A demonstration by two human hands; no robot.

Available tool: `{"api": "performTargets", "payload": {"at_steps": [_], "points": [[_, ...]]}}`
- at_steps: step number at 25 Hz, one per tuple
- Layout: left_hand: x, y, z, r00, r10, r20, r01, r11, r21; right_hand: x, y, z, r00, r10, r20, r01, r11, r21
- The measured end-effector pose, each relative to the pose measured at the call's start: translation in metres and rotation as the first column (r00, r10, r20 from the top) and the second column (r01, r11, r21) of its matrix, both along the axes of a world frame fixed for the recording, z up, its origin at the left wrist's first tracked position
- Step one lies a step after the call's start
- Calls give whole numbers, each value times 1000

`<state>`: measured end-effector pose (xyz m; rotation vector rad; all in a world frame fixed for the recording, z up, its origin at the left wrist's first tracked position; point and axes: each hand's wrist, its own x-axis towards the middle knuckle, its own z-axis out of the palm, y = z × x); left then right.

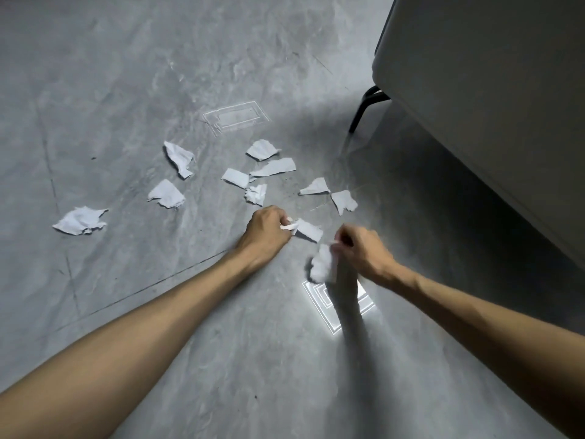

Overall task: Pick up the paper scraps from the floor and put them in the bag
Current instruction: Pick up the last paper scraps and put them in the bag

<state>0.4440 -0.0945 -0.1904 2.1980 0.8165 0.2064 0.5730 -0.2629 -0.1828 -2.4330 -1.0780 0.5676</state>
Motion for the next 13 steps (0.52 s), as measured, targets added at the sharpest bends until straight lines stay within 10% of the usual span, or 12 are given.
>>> {"api": "performTargets", "payload": {"at_steps": [6, 13], "points": [[-34, 25, 41, 990, 136, 39, -126, 974, -187, 3, 66, -8, 992, 23, -127, -31, 998, -59], [-56, 47, 49, 994, 107, 22, -106, 993, -53, 26, 79, -9, 934, -169, 315, 196, 979, -56]]}}
